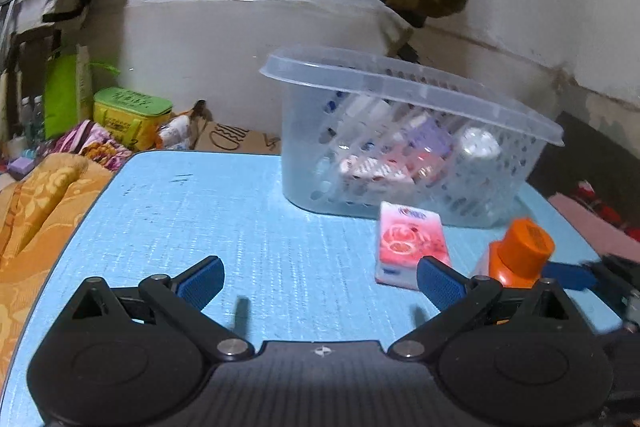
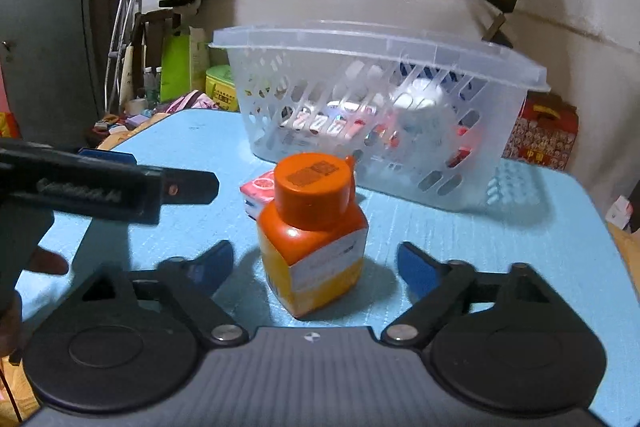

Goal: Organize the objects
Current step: 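Grasp the orange-capped bottle with right gripper while left gripper grasps pink tissue pack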

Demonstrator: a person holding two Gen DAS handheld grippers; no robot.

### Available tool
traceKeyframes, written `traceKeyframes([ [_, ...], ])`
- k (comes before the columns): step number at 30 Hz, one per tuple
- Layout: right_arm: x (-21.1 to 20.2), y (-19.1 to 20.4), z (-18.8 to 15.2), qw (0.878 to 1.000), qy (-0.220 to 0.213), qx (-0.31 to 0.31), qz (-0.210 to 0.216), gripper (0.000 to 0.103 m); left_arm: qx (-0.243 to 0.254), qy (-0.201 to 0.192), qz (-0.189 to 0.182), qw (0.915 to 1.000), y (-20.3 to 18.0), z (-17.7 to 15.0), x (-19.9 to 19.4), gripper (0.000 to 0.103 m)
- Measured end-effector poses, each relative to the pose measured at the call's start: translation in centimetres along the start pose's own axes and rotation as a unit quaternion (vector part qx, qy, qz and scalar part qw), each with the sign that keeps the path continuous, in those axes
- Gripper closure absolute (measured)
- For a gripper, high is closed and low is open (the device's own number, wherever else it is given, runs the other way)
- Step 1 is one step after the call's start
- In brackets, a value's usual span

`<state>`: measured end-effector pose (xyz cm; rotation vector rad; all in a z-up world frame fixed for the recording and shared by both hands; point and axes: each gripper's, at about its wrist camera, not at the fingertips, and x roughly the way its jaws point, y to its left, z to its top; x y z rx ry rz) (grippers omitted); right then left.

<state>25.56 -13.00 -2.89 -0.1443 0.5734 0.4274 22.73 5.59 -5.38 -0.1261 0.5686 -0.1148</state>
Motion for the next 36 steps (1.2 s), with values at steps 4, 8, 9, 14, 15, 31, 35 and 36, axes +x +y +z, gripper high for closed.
traceKeyframes([
  [4, -0.7, -0.4, -0.7, 1.0, 0.008, 0.0, 0.019, 0.045, 0.014, 0.0, -0.012, 0.9998, -0.5, -0.3, 0.0, 0.0],
  [8, -2.7, -2.0, -1.8, 1.0, 0.014, 0.001, 0.007, 0.045, 0.018, 0.003, -0.019, 0.9997, -1.4, -0.3, 0.2, 0.0],
  [9, -3.1, -2.6, -2.1, 1.0, 0.019, 0.007, 0.004, 0.045, 0.019, 0.003, -0.022, 0.9996, -1.8, -0.2, 0.4, 0.0],
  [14, -5.2, -5.3, -3.4, 0.999, 0.023, 0.038, -0.007, 0.044, 0.015, 0.028, -0.021, 0.9993, -3.9, 0.4, 3.1, 0.0],
  [15, -5.5, -5.6, -3.5, 0.999, 0.023, 0.043, -0.006, 0.044, 0.016, 0.033, -0.015, 0.9992, -4.4, 0.5, 3.7, 0.0],
  [31, -7.0, -5.8, -4.0, 0.999, 0.012, 0.041, 0.008, 0.044, 0.069, 0.039, 0.017, 0.9967, -6.7, -1.2, 3.0, 0.045],
  [35, -7.0, -5.1, -3.9, 0.999, 0.012, 0.028, 0.011, 0.044, 0.074, 0.03, 0.02, 0.9966, -5.2, -2.7, -0.1, 0.045],
  [36, -7.0, -5.0, -3.9, 0.999, 0.012, 0.028, 0.013, 0.044, 0.067, 0.031, 0.02, 0.9971, -4.7, -2.9, -0.8, 0.045],
])
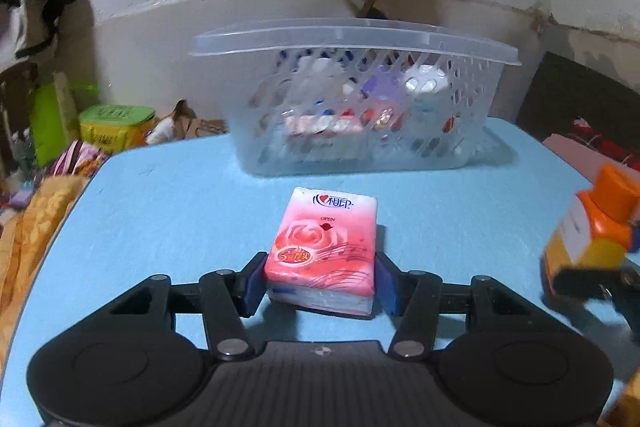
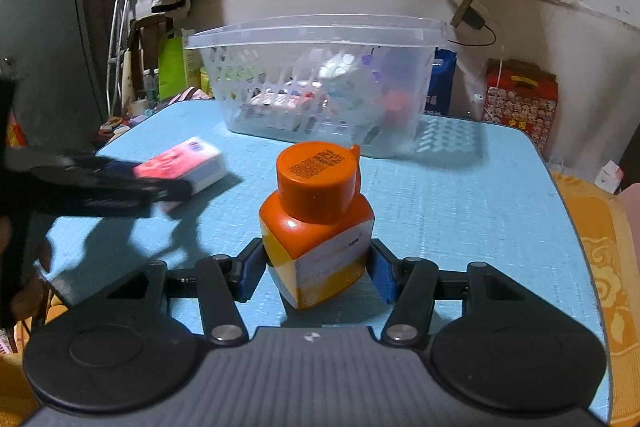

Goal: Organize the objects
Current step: 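Grasp the orange-capped bottle with right gripper while left gripper grasps pink tissue pack, then carry the bottle and tissue pack over the basket and release both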

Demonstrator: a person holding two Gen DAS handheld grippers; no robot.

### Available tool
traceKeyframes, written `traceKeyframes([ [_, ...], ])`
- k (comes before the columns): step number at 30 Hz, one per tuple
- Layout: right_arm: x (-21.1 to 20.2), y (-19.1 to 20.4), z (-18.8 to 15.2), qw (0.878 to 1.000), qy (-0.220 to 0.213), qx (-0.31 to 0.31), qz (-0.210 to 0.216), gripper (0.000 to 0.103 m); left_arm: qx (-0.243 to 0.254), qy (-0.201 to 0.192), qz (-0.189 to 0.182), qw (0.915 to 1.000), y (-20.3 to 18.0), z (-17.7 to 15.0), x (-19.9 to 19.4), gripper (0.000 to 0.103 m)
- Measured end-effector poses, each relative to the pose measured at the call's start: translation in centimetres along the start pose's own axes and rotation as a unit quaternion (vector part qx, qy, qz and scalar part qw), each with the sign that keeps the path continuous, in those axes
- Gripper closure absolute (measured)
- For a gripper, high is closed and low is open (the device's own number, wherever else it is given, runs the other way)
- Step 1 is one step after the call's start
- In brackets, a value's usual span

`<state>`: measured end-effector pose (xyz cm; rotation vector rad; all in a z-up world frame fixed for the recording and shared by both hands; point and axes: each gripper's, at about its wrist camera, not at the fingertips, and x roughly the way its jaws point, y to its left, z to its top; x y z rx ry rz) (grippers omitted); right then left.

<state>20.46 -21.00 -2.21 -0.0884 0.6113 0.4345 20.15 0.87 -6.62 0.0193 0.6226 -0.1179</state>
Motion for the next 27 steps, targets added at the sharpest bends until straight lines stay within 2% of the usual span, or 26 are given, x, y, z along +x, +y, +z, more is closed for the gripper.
traceKeyframes([
  [4, -0.4, 0.6, -0.1, 1.0, 0.002, -0.006, 0.011, 0.044, -0.011, -0.007, 0.007, 0.9999, 1.7, -1.4, -3.0, 0.045],
  [8, -0.6, 1.0, -0.8, 1.0, 0.013, -0.015, 0.019, 0.044, -0.02, -0.007, 0.004, 0.9998, 3.2, -1.8, -4.4, 0.045],
  [14, -2.3, 1.4, -1.3, 0.999, 0.007, -0.018, 0.032, 0.044, -0.064, -0.012, -0.028, 0.9975, 5.6, -2.4, -5.7, 0.045],
  [19, -4.4, 2.4, -0.9, 0.998, -0.026, -0.047, 0.021, 0.044, -0.047, -0.053, -0.029, 0.9971, 5.3, -1.9, -7.3, 0.045],
  [27, -5.5, 1.6, 0.4, 0.997, -0.059, -0.036, 0.032, 0.044, -0.018, -0.134, -0.037, 0.9901, 3.7, -0.1, -10.8, 0.045],
])
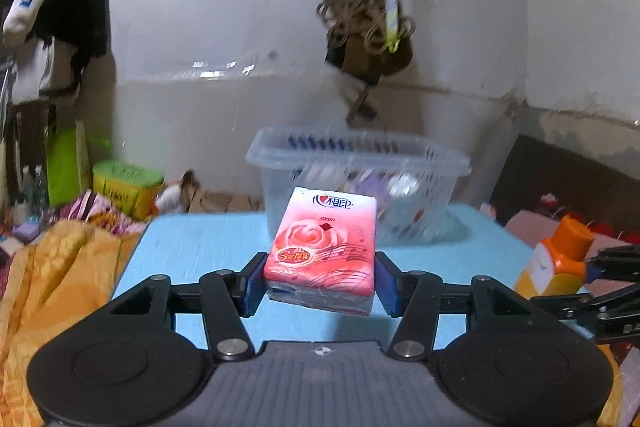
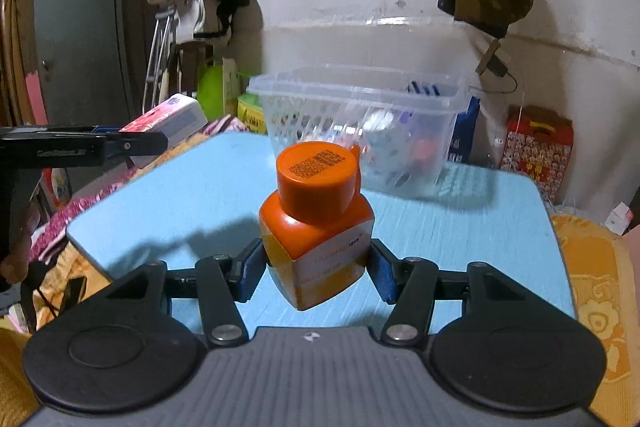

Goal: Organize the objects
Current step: 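Carry the bottle and tissue pack over the basket and release both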

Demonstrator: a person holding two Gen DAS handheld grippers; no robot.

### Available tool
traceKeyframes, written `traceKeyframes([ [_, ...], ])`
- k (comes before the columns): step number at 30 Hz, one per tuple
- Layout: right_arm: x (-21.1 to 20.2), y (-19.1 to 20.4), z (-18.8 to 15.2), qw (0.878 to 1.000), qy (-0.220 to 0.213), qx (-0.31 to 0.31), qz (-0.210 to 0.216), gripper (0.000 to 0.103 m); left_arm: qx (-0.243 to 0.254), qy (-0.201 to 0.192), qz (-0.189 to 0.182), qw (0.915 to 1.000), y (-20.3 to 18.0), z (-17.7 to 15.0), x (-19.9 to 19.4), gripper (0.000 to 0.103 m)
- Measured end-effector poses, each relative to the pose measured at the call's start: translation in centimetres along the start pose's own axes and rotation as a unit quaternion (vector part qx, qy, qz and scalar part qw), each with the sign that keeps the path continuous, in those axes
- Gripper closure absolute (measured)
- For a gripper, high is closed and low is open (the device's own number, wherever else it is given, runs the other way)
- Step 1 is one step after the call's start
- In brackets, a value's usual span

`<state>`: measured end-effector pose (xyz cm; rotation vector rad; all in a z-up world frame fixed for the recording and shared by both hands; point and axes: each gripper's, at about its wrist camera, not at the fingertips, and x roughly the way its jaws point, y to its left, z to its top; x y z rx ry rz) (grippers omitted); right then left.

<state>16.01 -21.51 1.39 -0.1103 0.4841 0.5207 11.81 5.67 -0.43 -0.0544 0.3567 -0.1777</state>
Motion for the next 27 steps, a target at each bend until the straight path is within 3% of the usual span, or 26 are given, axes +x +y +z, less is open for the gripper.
traceKeyframes([
  [9, -0.8, -2.4, 2.7, 0.999, -0.042, 0.012, -0.005, 0.044, -0.032, -0.024, -0.024, 0.9989, 0.7, 3.6, -0.1, 0.045],
  [16, 2.7, -4.1, 10.4, 0.996, -0.085, 0.015, -0.03, 0.044, -0.051, -0.048, -0.033, 0.997, 0.2, 9.9, 3.9, 0.045],
  [21, 8.5, -6.2, 14.8, 0.997, -0.053, 0.043, -0.045, 0.044, -0.053, -0.016, -0.009, 0.9984, -0.1, 14.3, 11.3, 0.045],
  [27, 13.3, -7.1, 15.7, 0.997, -0.019, 0.035, -0.073, 0.044, -0.073, 0.009, 0.016, 0.9971, 1.0, 14.8, 16.2, 0.045],
])
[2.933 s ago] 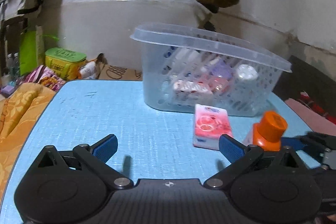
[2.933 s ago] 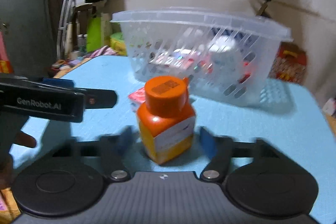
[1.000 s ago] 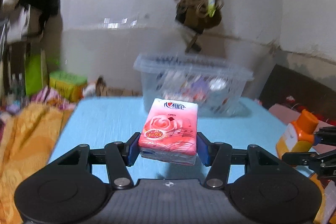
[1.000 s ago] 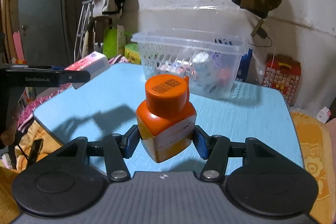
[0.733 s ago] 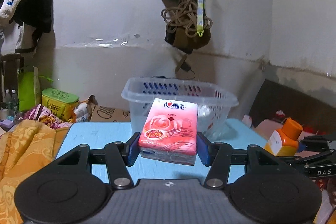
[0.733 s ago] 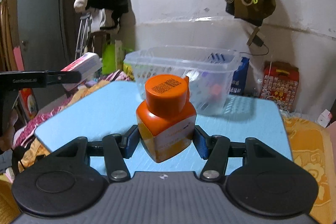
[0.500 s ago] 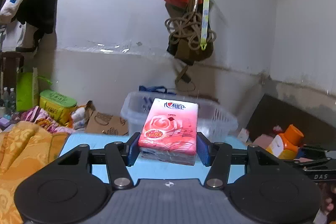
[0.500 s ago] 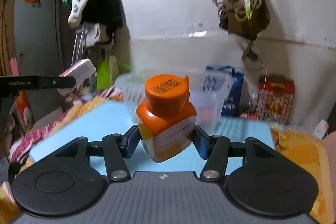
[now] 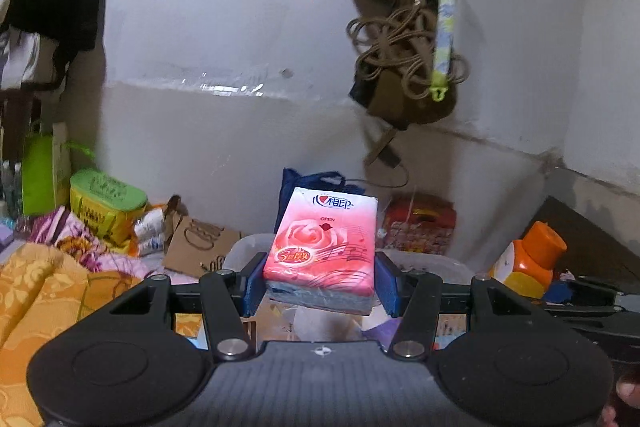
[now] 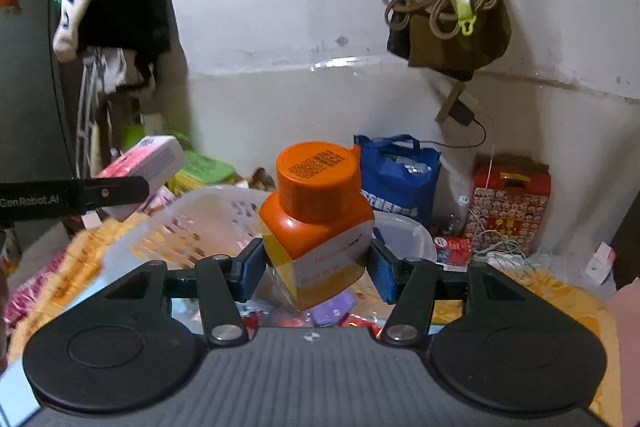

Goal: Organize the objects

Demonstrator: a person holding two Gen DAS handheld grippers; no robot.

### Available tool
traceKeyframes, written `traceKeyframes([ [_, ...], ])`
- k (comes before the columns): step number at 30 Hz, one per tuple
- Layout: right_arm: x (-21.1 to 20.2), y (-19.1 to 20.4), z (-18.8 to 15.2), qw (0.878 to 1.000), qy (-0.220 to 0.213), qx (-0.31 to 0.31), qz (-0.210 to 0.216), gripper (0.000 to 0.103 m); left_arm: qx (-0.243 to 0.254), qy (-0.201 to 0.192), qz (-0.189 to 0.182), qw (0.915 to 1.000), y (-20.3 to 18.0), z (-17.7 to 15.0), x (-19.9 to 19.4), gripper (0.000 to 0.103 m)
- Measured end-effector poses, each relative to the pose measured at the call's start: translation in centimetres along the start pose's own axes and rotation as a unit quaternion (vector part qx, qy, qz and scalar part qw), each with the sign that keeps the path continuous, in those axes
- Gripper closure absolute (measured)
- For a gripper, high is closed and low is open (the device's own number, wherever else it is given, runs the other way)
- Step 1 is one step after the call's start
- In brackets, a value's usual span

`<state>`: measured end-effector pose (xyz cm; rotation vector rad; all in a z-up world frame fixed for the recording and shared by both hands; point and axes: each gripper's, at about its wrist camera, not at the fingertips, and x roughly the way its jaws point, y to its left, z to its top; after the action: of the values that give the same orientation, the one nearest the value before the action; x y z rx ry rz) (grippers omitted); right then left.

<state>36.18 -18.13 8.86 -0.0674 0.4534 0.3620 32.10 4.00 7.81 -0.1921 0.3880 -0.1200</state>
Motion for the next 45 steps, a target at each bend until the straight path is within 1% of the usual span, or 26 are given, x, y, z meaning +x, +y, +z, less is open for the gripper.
traceKeyframes([
  [3, 1.1, 0.4, -0.3, 1.0, 0.007, -0.02, -0.018, 0.044, -0.009, 0.012, 0.007, 0.9999, 0.0, -0.1, 1.9, 0.044],
  [4, 1.2, 0.4, -0.3, 1.0, 0.005, -0.021, -0.023, 0.041, -0.009, 0.013, 0.003, 0.9999, 0.0, -0.1, 2.3, 0.044],
  [5, 1.3, 0.3, -0.3, 0.999, 0.003, -0.02, -0.028, 0.02, -0.005, 0.013, 0.002, 0.9999, -0.2, -0.2, 2.6, 0.042],
  [6, 1.3, 0.3, -0.2, 0.999, 0.001, -0.019, -0.035, 0.0, 0.004, 0.008, 0.014, 0.9999, -0.4, -0.3, 2.9, 0.032],
  [7, 1.1, 0.3, -0.2, 0.999, -0.01, -0.016, -0.045, 0.0, 0.013, 0.0, 0.035, 0.9993, -0.7, -0.4, 2.9, 0.009],
  [8, 0.8, 0.3, -0.2, 0.999, -0.013, -0.015, -0.046, 0.0, 0.018, -0.009, 0.062, 0.9979, -0.9, -0.5, 3.0, 0.0],
  [9, 0.7, 0.3, -0.2, 0.999, -0.01, -0.013, -0.044, 0.0, 0.017, -0.016, 0.074, 0.997, -0.8, -0.6, 2.8, 0.0],
  [12, -0.1, 0.0, -0.1, 0.999, 0.002, 0.001, -0.036, 0.0, -0.004, -0.014, 0.061, 0.998, 0.2, -0.8, 2.0, 0.0],
  [15, -1.4, 0.0, 0.2, 0.999, 0.021, 0.015, -0.022, 0.0, -0.017, -0.021, 0.063, 0.9977, 0.8, -1.1, 0.2, 0.0],
  [16, -2.4, 0.1, 0.2, 0.999, 0.017, 0.019, -0.025, 0.0, -0.012, -0.027, 0.052, 0.9982, 0.8, -1.2, -0.7, 0.0],
  [18, -4.3, 0.4, 0.1, 0.999, -0.018, 0.039, -0.022, 0.0, -0.008, -0.038, 0.034, 0.9986, 0.7, -1.5, -2.1, 0.0],
  [19, -5.3, 0.6, 0.0, 0.999, -0.026, 0.045, -0.016, 0.0, -0.012, -0.041, 0.029, 0.9987, 0.7, -1.8, -3.0, 0.0],
  [21, -6.4, 0.9, 0.0, 0.998, -0.02, 0.055, -0.015, 0.0, -0.015, -0.03, 0.025, 0.9991, 0.4, -2.0, -3.7, 0.0],
  [22, -6.7, 1.0, 0.2, 0.998, -0.018, 0.058, -0.018, 0.0, -0.011, -0.018, 0.027, 0.9994, 0.1, -2.0, -3.9, 0.0],
  [24, -7.1, 1.4, 0.6, 0.998, -0.007, 0.054, -0.035, 0.0, 0.012, 0.023, 0.049, 0.9985, -0.8, -1.2, -3.8, 0.0],
  [25, -7.4, 1.7, 0.8, 0.998, -0.003, 0.047, -0.032, 0.0, 0.021, 0.034, 0.063, 0.9972, -1.3, -0.8, -4.0, 0.0],
  [26, -7.7, 2.0, 1.0, 0.999, 0.001, 0.034, -0.024, 0.0, 0.033, 0.035, 0.075, 0.996, -1.7, -0.6, -4.6, 0.0],
  [28, -8.4, 2.1, 1.5, 1.0, 0.001, 0.014, -0.009, 0.0, 0.052, 0.018, 0.078, 0.9954, -2.5, -0.3, -6.3, 0.0],
  [31, -9.8, 2.2, 1.7, 0.999, 0.009, 0.036, -0.001, 0.0, 0.06, 0.001, 0.066, 0.9961, -3.1, -0.6, -9.1, 0.0],
  [34, -11.5, 3.2, 1.3, 0.999, -0.006, 0.021, 0.023, 0.0, 0.062, -0.004, 0.053, 0.9966, -3.3, -1.3, -11.1, 0.0],
  [36, -12.2, 4.1, 0.6, 1.0, -0.017, 0.007, 0.004, 0.0, 0.062, 0.002, 0.056, 0.9965, -3.3, -1.7, -11.7, 0.0],
  [38, -12.7, 4.8, -0.5, 0.999, -0.026, -0.014, -0.033, 0.0, 0.055, 0.009, 0.049, 0.9972, -3.3, -1.9, -11.8, 0.0],
  [40, -13.2, 4.5, -1.5, 0.997, -0.05, 0.005, -0.057, 0.0, 0.052, 0.015, 0.038, 0.9978, -3.3, -2.2, -11.6, 0.0],
  [41, -13.0, 4.2, -1.8, 0.997, -0.048, 0.017, -0.055, 0.0, 0.055, 0.019, 0.036, 0.9977, -3.5, -2.4, -11.4, 0.0],
  [43, -12.5, 3.6, -1.9, 0.998, -0.035, 0.027, -0.037, 0.0, 0.06, 0.023, 0.035, 0.9973, -3.9, -2.8, -10.9, 0.0],
  [45, -12.1, 3.2, -1.9, 0.998, -0.033, 0.03, -0.041, 0.0, 0.063, 0.023, 0.03, 0.9972, -4.3, -3.1, -10.8, 0.0],
])
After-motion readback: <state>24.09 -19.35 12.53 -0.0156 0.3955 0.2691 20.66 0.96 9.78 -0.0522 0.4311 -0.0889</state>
